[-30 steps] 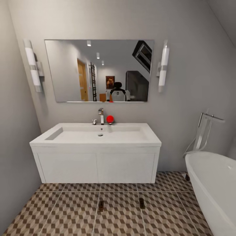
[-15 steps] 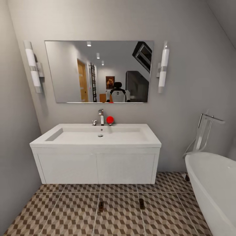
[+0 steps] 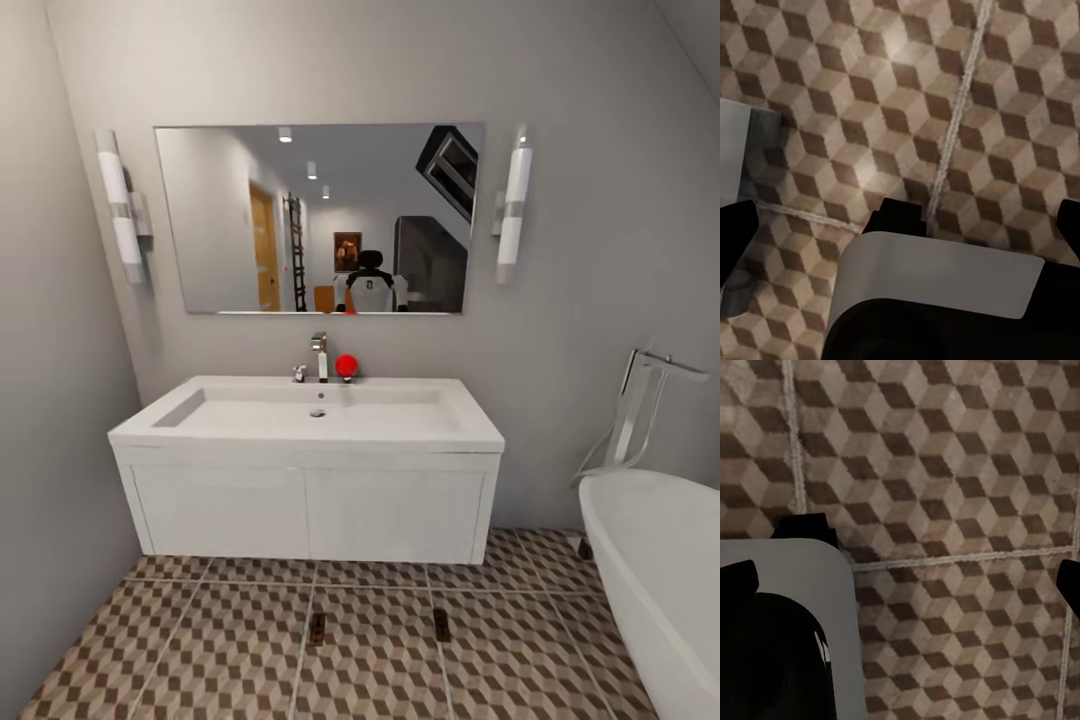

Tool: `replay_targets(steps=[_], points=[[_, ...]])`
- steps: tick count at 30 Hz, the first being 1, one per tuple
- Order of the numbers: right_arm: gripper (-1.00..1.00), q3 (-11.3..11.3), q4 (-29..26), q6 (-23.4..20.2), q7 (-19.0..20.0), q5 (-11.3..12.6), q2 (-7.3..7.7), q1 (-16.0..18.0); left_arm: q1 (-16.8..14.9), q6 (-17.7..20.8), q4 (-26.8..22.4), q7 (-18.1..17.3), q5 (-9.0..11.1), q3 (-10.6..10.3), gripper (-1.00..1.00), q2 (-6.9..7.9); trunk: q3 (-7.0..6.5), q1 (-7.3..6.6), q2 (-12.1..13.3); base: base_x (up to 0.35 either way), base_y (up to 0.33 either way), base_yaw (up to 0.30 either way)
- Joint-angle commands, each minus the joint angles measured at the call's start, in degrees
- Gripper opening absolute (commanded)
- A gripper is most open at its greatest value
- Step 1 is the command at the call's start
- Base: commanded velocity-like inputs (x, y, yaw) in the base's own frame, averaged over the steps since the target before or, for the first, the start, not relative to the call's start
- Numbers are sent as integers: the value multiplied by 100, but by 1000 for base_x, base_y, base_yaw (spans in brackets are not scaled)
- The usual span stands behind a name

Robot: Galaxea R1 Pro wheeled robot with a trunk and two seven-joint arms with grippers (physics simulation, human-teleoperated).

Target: Take the four mousetraps from the cabinet in the bathroom and place them on the bathroom floor. Make sure all four end up on the same floor surface, and ensure that at least two of them are either under or directly next to the same bathroom sink.

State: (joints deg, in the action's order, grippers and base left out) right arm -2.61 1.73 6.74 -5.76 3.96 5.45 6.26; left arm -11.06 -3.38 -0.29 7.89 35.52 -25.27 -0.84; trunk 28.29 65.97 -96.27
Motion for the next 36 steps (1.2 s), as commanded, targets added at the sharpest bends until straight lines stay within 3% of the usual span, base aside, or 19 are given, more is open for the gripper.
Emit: replay_targets(steps=[1,22,36], points=[[100,-29,17,38,-4,41,0,7,-3,-14,3,19,41,-48,100,-3,6,0,-3,0,0,230],[100,-29,12,38,11,37,2,7,-1,-14,3,20,41,-48,100,-14,6,0,-3,0,0,271],[100,-29,16,47,14,35,-1,7,-1,-14,1,19,39,-48,100,-17,6,0,-3,0,0,48]])
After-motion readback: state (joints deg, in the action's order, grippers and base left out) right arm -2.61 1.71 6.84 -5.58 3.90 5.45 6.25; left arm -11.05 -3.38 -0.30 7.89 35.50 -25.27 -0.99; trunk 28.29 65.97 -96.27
